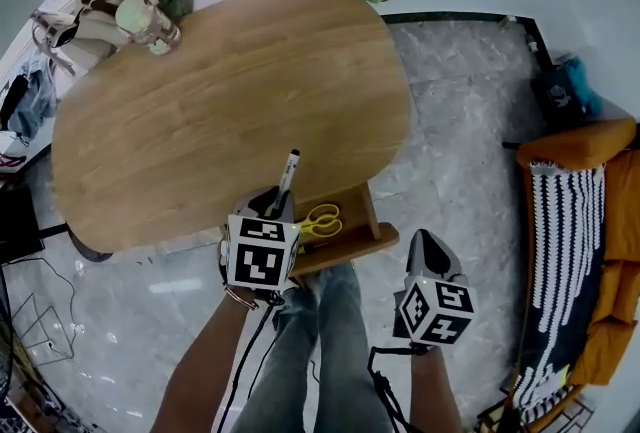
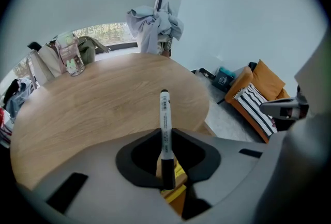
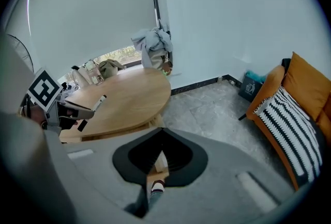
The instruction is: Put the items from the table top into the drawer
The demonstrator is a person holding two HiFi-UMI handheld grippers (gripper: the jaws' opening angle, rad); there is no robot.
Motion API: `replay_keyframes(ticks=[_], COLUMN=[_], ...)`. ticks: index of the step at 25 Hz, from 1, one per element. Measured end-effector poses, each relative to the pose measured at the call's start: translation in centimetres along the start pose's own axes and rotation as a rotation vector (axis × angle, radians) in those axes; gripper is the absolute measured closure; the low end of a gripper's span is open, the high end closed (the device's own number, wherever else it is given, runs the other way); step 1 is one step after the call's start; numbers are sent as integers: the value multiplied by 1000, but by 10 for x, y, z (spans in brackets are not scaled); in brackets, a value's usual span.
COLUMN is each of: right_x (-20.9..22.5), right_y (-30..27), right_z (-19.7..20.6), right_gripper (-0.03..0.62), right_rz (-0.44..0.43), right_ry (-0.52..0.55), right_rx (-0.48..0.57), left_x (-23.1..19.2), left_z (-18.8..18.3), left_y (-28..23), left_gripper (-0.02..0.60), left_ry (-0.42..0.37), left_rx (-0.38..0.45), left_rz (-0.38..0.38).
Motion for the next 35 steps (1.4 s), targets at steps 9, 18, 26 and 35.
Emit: replay_keyframes(ticks=[9,18,26,35], right_x=[-23,-30,-26,-47], right_y=[23,40,45,57], right_z=[31,59,64,26], right_gripper=[589,589,589,589], right_rz=[30,37,44,1], right_ry=[-43,-67,-68,-17], right_rx=[47,45,45,59], left_x=[9,21,4,-54], left_z=[49,72,74,58], left_y=[34,45,50,113], left_gripper=[522,508,452,506], left_ry=[-148,-269,-215,-20], left_rx=[-10,-17,-9,71], left_rz=[67,119,75,-38])
Point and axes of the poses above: the fingertips, and each gripper's own axes: y backward along the fingers, x to its right, z out of its underside, the point moved 5 cm from there along y, backward along the fingers, and after that the axes turned 14 degrees about -z, right-handed, at the moved point
